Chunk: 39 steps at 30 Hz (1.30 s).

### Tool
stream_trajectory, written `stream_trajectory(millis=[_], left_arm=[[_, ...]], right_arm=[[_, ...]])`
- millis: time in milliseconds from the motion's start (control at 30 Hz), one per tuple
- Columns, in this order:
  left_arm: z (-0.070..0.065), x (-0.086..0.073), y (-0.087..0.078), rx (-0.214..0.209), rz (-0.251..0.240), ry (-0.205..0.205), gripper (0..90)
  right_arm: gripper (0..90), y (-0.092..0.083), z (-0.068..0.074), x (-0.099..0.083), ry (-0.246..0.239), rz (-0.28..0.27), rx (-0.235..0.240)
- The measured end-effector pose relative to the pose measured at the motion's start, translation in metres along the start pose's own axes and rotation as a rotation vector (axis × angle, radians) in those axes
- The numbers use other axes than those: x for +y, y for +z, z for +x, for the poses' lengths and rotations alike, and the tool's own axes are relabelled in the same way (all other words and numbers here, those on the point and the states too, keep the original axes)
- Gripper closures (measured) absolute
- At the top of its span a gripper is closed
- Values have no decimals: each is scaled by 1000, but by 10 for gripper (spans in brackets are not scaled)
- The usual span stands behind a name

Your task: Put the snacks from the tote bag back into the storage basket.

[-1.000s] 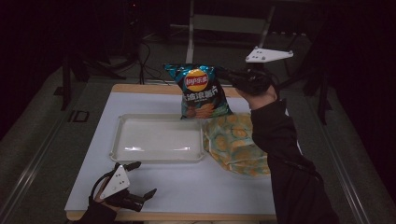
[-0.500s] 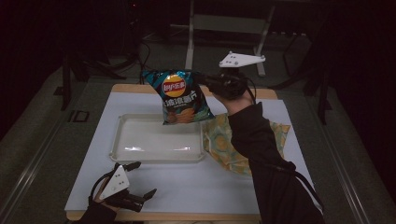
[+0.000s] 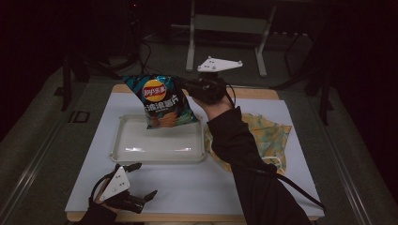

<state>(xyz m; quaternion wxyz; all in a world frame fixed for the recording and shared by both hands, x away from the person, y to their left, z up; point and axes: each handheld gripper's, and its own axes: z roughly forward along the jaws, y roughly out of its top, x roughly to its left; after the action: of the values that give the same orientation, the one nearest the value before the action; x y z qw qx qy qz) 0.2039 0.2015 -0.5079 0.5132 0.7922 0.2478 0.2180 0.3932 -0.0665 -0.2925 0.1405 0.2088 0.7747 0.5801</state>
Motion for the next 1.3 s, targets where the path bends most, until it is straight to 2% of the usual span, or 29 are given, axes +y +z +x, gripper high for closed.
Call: stream_trajectory(millis=[100,133,200,600,867,1067,1300], left_arm=[[0,0,0,1,-1,0,3],[0,0,0,1,-2,0,3],[-1,0,-1,1,-2,2,3],[-1,0,0,0,9,11,3],[-1,0,0,3,7,9,3],[-1,0,0,2,5,11,3],[-1,0,0,5,4,9,3]], right_arm=[[900,5,4,-1,3,-2,-5],[900,11,7,-4,27,-13,3],[900,17,11,-8,32,-16,12],[900,47,24,-45,46,51,26],[900,54,29,-72,87,82,39],[900,56,30,-89,98,115,49],[900,50,22,-102,120,138,44]])
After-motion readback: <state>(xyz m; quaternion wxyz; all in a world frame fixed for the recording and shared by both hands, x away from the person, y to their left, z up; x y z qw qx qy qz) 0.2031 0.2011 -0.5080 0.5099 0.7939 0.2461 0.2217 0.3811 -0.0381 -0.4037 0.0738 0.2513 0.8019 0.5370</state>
